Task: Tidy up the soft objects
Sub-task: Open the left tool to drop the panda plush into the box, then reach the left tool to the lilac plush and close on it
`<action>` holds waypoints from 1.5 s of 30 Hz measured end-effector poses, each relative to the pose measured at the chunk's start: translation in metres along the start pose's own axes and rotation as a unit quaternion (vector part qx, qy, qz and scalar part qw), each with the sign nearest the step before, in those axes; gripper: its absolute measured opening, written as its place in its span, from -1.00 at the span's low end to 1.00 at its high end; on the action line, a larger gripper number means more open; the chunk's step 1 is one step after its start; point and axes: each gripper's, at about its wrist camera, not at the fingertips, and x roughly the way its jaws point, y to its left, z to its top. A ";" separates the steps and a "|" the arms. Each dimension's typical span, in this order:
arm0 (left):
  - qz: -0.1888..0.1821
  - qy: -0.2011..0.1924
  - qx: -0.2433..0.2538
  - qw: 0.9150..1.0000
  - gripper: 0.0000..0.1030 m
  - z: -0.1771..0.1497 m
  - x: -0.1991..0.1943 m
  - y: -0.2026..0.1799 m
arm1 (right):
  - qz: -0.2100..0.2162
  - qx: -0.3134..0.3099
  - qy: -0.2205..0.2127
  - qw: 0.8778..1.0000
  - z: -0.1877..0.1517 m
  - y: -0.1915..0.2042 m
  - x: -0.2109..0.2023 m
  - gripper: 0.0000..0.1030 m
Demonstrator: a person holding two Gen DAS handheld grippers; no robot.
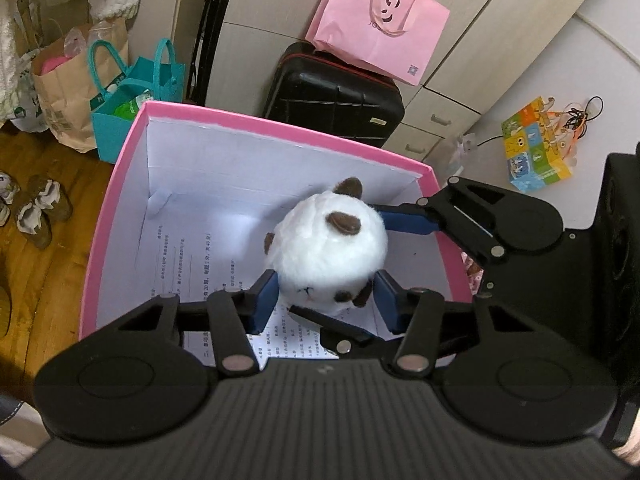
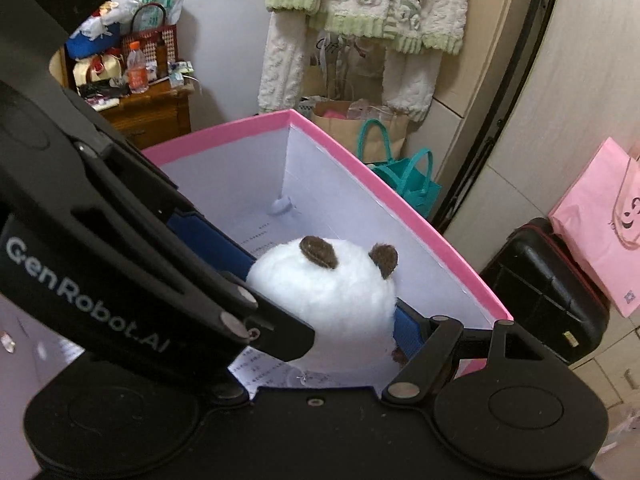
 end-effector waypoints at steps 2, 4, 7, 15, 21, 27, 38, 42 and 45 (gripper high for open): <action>0.003 -0.002 0.005 1.000 -0.01 -0.001 -0.001 -0.002 | -0.003 0.002 -0.001 1.000 -0.002 0.001 -0.002 0.60; 0.009 -0.008 0.015 1.000 -0.01 -0.003 -0.005 -0.005 | -0.005 0.008 -0.003 1.000 -0.004 0.001 -0.005 0.61; 0.019 -0.025 0.030 0.999 0.00 -0.007 -0.015 -0.010 | -0.009 0.016 -0.023 1.000 -0.008 0.001 -0.018 0.61; 0.031 -0.061 0.085 0.994 0.02 -0.028 -0.055 -0.032 | 0.018 0.071 -0.068 0.995 -0.035 0.000 -0.067 0.49; 0.039 -0.076 0.126 0.988 0.04 -0.048 -0.089 -0.060 | 0.024 0.106 -0.091 0.990 -0.058 0.004 -0.108 0.48; 0.025 -0.089 0.180 0.979 0.04 -0.076 -0.125 -0.101 | 0.008 0.117 -0.103 0.988 -0.077 0.010 -0.159 0.48; -0.022 -0.080 0.267 0.960 0.10 -0.135 -0.159 -0.177 | 0.007 0.171 -0.129 0.977 -0.130 0.017 -0.248 0.48; -0.035 -0.071 0.296 0.952 0.13 -0.158 -0.153 -0.202 | -0.013 0.185 -0.134 0.973 -0.156 0.022 -0.266 0.49; -0.045 -0.064 0.313 0.947 0.14 -0.174 -0.146 -0.216 | -0.031 0.192 -0.137 0.971 -0.176 0.023 -0.274 0.49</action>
